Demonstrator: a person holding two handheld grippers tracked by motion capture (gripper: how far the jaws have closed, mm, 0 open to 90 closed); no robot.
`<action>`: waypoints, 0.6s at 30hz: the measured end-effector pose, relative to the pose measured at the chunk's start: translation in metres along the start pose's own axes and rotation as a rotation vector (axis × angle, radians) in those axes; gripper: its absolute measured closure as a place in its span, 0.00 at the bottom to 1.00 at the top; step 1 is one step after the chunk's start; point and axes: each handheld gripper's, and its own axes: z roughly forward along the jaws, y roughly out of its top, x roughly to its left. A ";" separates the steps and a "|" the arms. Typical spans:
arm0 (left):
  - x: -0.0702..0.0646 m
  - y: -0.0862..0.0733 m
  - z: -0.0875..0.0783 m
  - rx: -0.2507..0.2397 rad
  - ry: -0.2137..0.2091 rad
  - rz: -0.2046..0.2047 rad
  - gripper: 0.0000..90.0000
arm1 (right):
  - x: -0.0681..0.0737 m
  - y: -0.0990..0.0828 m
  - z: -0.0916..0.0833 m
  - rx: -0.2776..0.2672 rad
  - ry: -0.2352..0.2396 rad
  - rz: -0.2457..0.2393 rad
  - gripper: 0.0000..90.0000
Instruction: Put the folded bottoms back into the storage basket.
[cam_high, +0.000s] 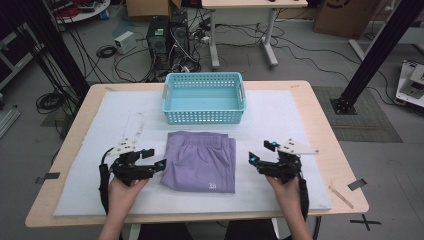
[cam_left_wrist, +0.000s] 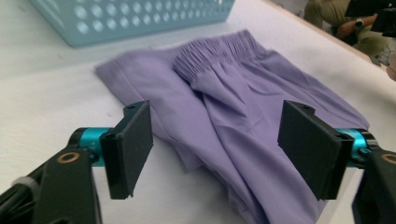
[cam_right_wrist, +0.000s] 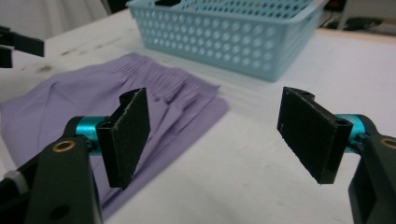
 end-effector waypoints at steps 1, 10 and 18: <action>0.000 -0.001 0.005 0.022 0.008 -0.015 0.32 | 0.005 0.000 0.007 0.019 0.007 -0.002 0.29; 0.007 -0.004 0.018 0.094 0.095 -0.116 0.32 | 0.032 -0.004 0.052 0.172 0.000 -0.003 0.31; 0.010 -0.007 0.028 0.149 0.033 -0.148 0.32 | 0.037 -0.010 0.063 0.278 -0.020 0.024 0.27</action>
